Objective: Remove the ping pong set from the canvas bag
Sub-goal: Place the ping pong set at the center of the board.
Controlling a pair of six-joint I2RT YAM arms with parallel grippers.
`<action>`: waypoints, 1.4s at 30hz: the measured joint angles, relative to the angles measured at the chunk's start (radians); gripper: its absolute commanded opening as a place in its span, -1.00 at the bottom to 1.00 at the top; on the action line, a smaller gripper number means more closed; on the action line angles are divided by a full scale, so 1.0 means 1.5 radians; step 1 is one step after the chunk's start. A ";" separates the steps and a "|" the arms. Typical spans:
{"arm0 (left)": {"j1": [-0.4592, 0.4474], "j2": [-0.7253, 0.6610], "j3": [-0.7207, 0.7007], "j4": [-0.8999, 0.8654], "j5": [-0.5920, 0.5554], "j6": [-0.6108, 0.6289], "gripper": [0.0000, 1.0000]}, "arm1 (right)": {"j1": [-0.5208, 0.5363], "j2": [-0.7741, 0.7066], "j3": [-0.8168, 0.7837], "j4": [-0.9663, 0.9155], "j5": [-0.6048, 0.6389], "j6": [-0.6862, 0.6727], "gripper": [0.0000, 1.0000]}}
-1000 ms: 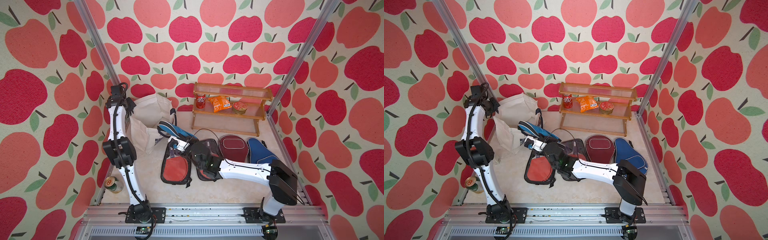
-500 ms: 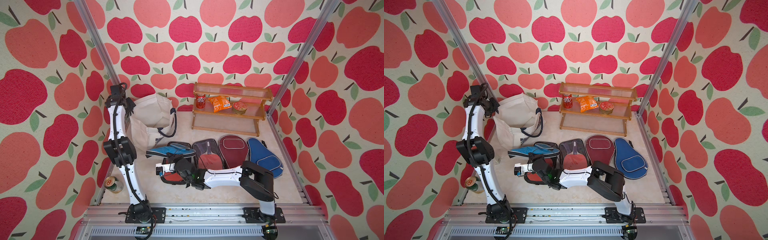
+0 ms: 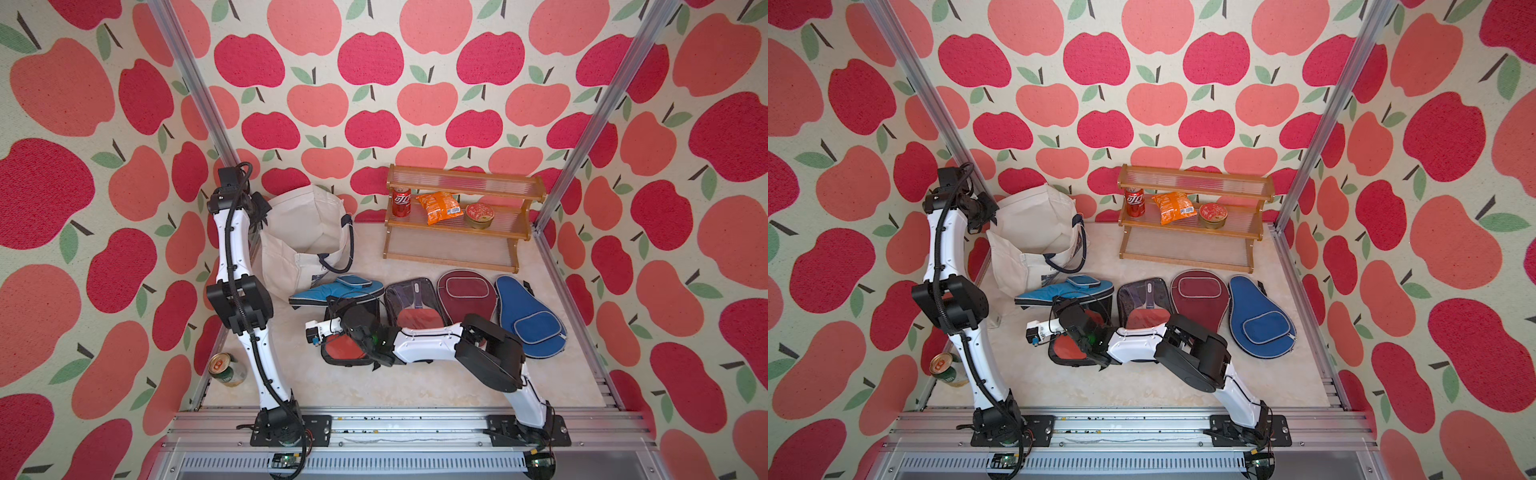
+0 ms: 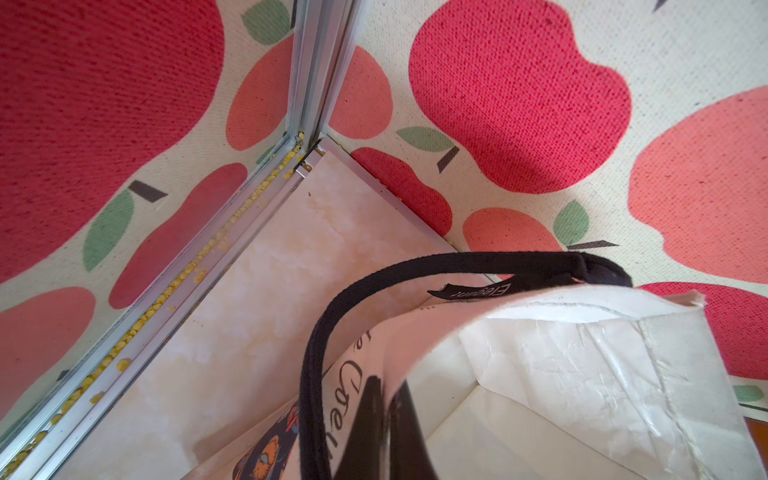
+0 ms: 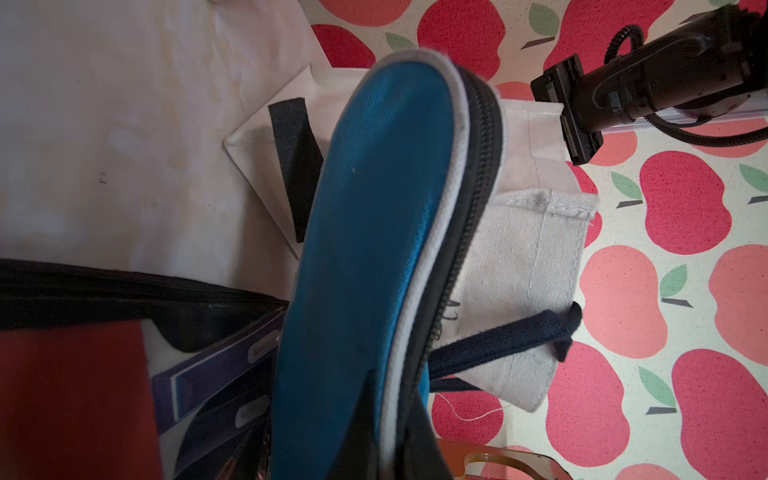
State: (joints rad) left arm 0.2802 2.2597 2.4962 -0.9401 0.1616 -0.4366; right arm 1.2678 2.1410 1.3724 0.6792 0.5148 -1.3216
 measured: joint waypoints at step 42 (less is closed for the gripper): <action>0.011 0.000 0.003 -0.003 0.038 -0.012 -1.00 | -0.142 0.141 0.193 -0.042 -0.096 -0.083 -1.00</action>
State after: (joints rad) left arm 0.2974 2.2597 2.5008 -0.9447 0.2192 -0.4553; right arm 1.0546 2.3524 1.6615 0.6155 0.3714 -1.4464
